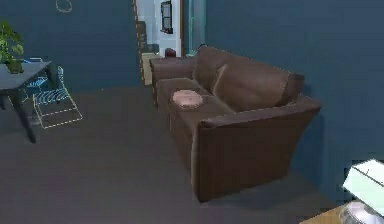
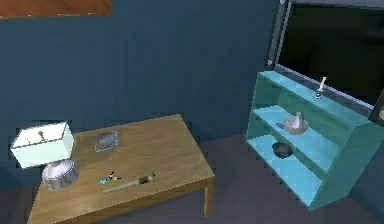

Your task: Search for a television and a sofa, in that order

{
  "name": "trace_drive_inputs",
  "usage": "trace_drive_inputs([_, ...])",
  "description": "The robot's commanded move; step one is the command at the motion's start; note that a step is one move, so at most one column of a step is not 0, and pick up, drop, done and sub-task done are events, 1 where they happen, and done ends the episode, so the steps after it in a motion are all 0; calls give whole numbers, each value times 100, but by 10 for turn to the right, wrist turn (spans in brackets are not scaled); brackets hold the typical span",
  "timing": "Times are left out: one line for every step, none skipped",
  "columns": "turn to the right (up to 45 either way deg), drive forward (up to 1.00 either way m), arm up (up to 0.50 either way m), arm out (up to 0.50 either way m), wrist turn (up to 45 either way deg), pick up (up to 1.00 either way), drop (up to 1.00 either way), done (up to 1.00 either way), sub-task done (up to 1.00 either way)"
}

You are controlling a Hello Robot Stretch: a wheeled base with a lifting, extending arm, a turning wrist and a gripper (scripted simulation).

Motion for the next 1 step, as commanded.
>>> trace_drive_inputs([-60, 0, 0, 0, 0, 0, 0, 0, 0])
